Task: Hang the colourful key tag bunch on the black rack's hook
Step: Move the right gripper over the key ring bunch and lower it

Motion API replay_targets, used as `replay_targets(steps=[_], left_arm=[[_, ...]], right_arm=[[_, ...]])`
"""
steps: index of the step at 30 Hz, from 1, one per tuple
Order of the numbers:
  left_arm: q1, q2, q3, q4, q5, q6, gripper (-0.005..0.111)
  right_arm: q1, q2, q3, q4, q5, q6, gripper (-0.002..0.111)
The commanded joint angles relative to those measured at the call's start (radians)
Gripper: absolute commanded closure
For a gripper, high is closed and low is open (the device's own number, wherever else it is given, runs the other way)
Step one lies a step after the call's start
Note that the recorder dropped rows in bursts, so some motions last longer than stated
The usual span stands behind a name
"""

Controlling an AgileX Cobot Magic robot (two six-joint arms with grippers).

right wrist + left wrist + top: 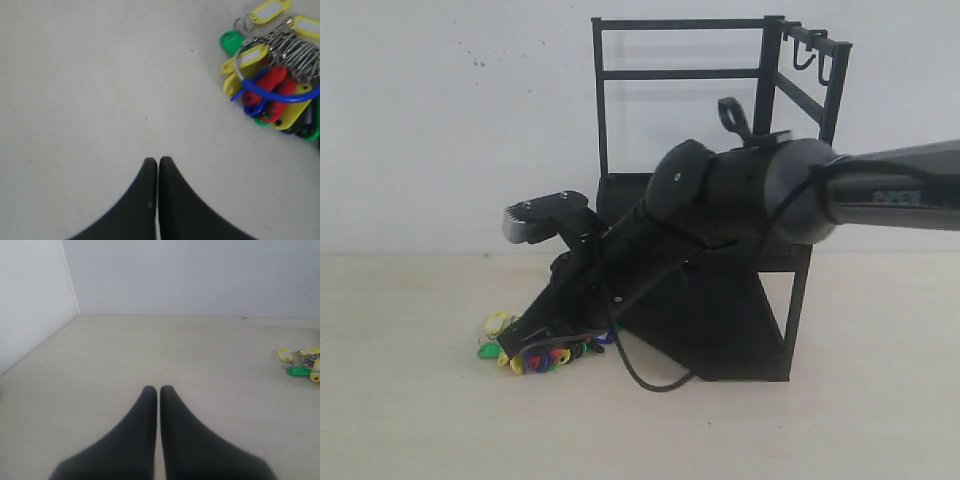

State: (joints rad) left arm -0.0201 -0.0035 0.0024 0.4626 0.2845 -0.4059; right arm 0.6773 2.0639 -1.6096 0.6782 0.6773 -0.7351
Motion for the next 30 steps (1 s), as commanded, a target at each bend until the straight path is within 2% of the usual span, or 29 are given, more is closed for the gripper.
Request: replay_targets(steps=[1, 8, 10, 12, 16, 18, 26, 30], left_arm=[[-0.001, 0.004, -0.002, 0.0, -0.003, -0.006, 0.102], [-0.001, 0.004, -0.002, 0.0, -0.003, -0.006, 0.102], [-0.001, 0.004, -0.002, 0.0, -0.003, -0.006, 0.102], [-0.001, 0.004, -0.002, 0.0, -0.003, -0.006, 0.102], [-0.001, 0.004, -0.002, 0.0, -0.003, -0.006, 0.102], [-0.001, 0.004, -0.002, 0.0, -0.003, -0.006, 0.102], [-0.001, 0.004, -0.002, 0.0, -0.003, -0.006, 0.102], [-0.001, 0.004, -0.002, 0.0, -0.003, -0.006, 0.102]], right_arm=[[0.0, 0.104, -0.153, -0.147, -0.003, 0.149, 0.108], [0.0, 0.248, -0.326, -0.285, 0.02, 0.241, 0.108], [0.0, 0.265, -0.344, -0.29, 0.022, 0.237, 0.105], [0.006, 0.284, -0.348, -0.29, 0.016, 0.221, 0.094], [0.012, 0.31, -0.348, -0.292, -0.019, 0.193, 0.062], [0.015, 0.316, -0.348, -0.288, -0.047, 0.175, 0.056], [0.055, 0.34, -0.348, -0.323, -0.156, -0.064, 0.057], [0.053, 0.346, -0.348, -0.379, -0.158, -0.106, 0.057]])
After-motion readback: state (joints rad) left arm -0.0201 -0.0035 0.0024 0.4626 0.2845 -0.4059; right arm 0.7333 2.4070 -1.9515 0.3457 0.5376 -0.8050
